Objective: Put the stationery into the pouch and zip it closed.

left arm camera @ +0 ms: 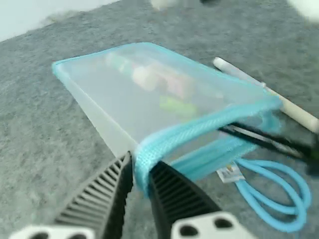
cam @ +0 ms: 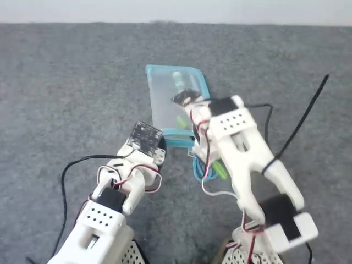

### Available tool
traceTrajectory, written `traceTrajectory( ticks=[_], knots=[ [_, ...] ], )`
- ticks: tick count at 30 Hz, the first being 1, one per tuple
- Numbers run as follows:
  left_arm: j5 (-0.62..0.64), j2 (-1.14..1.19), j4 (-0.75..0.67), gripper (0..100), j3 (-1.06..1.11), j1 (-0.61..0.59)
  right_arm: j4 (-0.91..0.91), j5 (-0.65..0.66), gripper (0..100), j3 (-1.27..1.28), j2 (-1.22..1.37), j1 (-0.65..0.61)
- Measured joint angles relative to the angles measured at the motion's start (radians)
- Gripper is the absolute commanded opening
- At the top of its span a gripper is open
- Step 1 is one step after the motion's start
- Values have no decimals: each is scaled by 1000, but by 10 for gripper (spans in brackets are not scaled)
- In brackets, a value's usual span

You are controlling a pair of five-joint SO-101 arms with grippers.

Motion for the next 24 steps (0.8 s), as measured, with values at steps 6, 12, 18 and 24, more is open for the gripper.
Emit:
traceTrajectory(
  ticks=[6,12,18,24],
  knots=[
    [-41,0,14,12,0,74,129,-69,6,-273,158,8],
    [-44,0,14,12,-2,72,215,-127,55,-499,321,-18],
    [-44,0,14,12,-2,32,215,-150,229,-554,350,-43],
    [-44,0,14,12,-2,12,215,-152,214,-559,333,-92]
  ],
)
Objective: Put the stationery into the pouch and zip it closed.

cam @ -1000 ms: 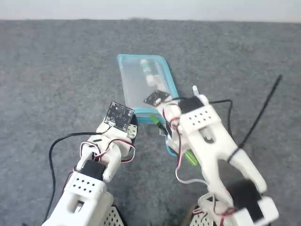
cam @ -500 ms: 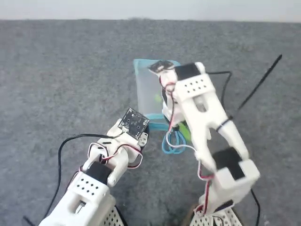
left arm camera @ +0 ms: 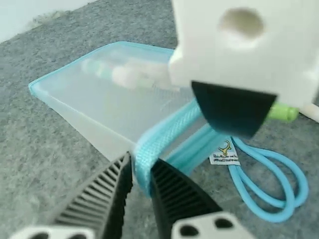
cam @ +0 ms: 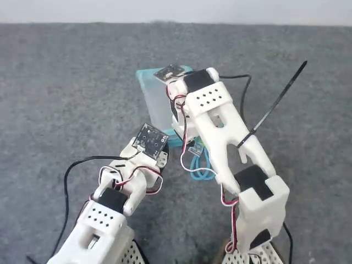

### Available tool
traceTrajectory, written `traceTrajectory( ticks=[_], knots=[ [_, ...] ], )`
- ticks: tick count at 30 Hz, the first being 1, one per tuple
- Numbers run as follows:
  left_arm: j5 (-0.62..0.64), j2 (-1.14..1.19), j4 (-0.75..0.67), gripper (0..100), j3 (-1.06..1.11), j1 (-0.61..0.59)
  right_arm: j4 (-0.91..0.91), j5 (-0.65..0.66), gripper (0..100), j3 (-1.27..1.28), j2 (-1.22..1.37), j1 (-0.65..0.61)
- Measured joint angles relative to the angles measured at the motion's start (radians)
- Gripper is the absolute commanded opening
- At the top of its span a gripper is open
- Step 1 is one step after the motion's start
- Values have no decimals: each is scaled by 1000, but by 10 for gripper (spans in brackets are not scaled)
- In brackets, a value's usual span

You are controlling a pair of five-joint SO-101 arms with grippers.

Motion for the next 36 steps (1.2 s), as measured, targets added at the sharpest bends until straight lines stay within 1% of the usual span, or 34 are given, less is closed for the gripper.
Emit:
traceTrajectory(
  ticks=[4,8,11,13,15,18,21,23,25,30,31,33,36],
  knots=[
    [0,0,0,12,0,-3,0,2,214,0,-100,-6],
    [-9,0,0,12,2,-9,0,20,213,-12,-252,-3],
    [-8,0,-3,12,2,-54,0,25,213,-14,-370,14],
    [23,0,-3,12,2,-83,0,25,213,8,-433,43],
    [55,0,-3,12,2,-112,0,44,213,71,-465,51],
    [123,0,-3,12,2,-155,-20,60,213,232,-466,49],
    [190,0,-3,12,2,-230,-130,58,212,408,-466,87],
    [206,0,-3,12,2,-261,-204,58,212,503,-466,109],
    [210,0,-3,12,2,-258,-261,63,203,574,-466,120],
    [203,0,-3,12,2,-192,-275,68,76,595,-502,117],
    [203,0,-3,12,2,-186,-273,68,67,594,-526,117],
    [203,0,-3,12,2,-176,-270,40,80,594,-574,106],
    [203,0,-3,12,2,-170,-273,9,143,621,-641,26]
  ],
)
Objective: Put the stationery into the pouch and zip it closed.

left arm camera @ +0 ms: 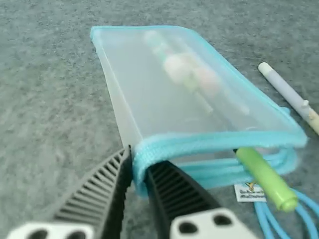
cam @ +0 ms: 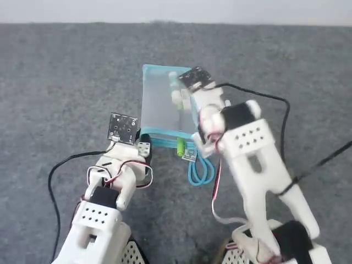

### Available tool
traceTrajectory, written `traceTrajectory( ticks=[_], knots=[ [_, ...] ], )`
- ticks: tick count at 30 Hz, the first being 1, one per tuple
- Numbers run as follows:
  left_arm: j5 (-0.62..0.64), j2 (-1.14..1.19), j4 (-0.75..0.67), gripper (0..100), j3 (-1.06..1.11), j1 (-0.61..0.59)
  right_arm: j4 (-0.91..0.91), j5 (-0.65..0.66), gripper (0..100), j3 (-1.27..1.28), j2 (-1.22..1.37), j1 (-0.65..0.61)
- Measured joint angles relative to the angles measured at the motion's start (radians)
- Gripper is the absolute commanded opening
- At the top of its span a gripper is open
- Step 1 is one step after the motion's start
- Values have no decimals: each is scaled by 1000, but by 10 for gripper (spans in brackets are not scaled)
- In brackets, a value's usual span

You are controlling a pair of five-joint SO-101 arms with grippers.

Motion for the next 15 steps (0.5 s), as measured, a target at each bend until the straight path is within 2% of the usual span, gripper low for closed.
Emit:
traceTrajectory(
  ticks=[5,9,15],
  knots=[
    [-6,0,0,12,0,91,-25,-8,195,103,-83,-138],
    [-9,0,0,12,0,150,-28,-6,195,137,-121,-149],
    [-9,0,0,12,0,158,-110,-6,195,195,-129,-152]
  ],
)
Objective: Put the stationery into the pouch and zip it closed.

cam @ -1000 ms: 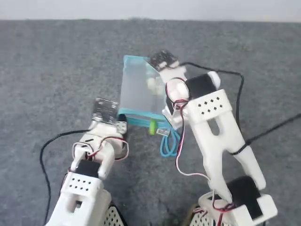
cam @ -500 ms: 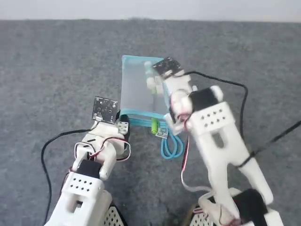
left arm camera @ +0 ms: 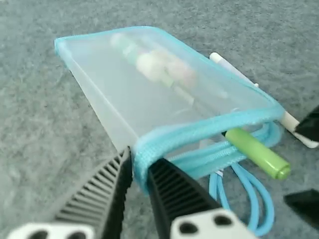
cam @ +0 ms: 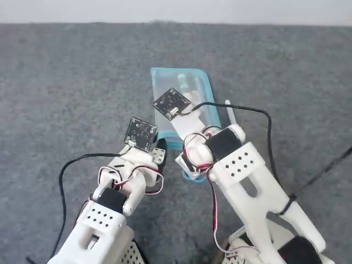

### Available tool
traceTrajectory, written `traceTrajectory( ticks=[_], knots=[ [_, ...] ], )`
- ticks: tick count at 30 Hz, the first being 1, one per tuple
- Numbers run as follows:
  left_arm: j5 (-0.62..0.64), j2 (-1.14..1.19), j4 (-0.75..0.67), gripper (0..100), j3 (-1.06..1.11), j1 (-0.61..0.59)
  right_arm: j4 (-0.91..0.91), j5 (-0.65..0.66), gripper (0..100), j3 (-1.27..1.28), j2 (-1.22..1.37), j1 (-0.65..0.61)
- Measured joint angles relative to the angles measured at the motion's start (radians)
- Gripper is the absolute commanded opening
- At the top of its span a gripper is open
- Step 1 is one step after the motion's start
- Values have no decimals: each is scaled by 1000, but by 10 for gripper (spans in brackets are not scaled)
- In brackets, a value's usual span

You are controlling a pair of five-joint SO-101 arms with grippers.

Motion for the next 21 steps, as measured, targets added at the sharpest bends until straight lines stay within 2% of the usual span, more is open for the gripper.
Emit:
traceTrajectory(
  ticks=[10,16,21],
  knots=[
    [0,0,0,12,0,2,-163,-6,195,52,137,3],
    [0,0,0,12,0,6,-215,-8,188,52,190,61],
    [0,2,0,12,0,5,-255,-9,30,51,215,92]
  ],
)
